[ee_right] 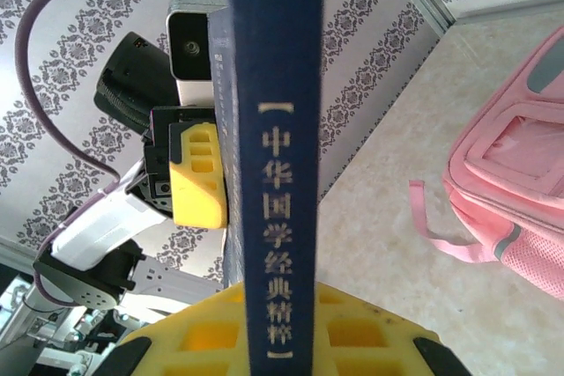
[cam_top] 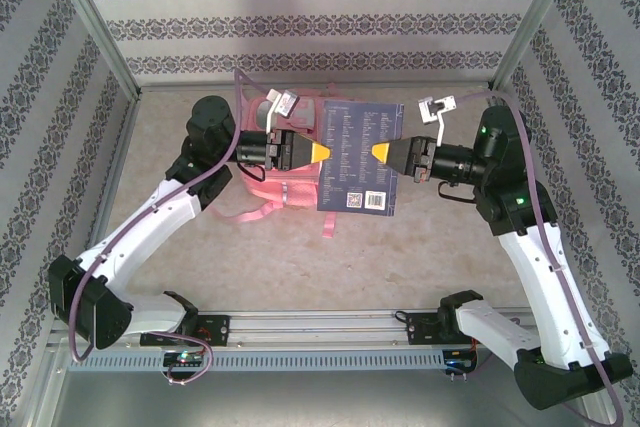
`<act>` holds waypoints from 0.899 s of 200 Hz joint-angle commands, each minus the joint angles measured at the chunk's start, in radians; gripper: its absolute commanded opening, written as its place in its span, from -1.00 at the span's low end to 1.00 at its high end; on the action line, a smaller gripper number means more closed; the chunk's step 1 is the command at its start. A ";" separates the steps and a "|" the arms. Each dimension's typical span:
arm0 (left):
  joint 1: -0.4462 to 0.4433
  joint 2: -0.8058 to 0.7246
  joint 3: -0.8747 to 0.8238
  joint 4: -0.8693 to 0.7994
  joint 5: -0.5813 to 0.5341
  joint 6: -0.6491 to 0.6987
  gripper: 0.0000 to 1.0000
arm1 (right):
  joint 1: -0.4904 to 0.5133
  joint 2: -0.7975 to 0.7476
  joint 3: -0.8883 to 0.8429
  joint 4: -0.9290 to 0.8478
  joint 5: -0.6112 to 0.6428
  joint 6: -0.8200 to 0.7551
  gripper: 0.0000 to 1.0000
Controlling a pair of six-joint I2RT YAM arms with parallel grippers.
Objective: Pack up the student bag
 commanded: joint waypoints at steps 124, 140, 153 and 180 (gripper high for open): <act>-0.012 0.073 0.123 -0.258 -0.023 0.191 0.77 | 0.077 -0.057 -0.010 0.122 -0.096 0.069 -1.00; -0.027 0.075 0.110 -0.171 0.009 0.143 0.75 | 0.077 -0.055 -0.011 0.124 -0.089 0.071 -1.00; -0.037 0.075 0.102 -0.109 0.029 0.104 0.73 | 0.076 -0.054 -0.014 0.123 -0.070 0.071 -1.00; -0.045 0.070 0.099 -0.069 0.052 0.079 0.61 | 0.062 -0.051 -0.018 0.096 -0.027 0.042 -1.00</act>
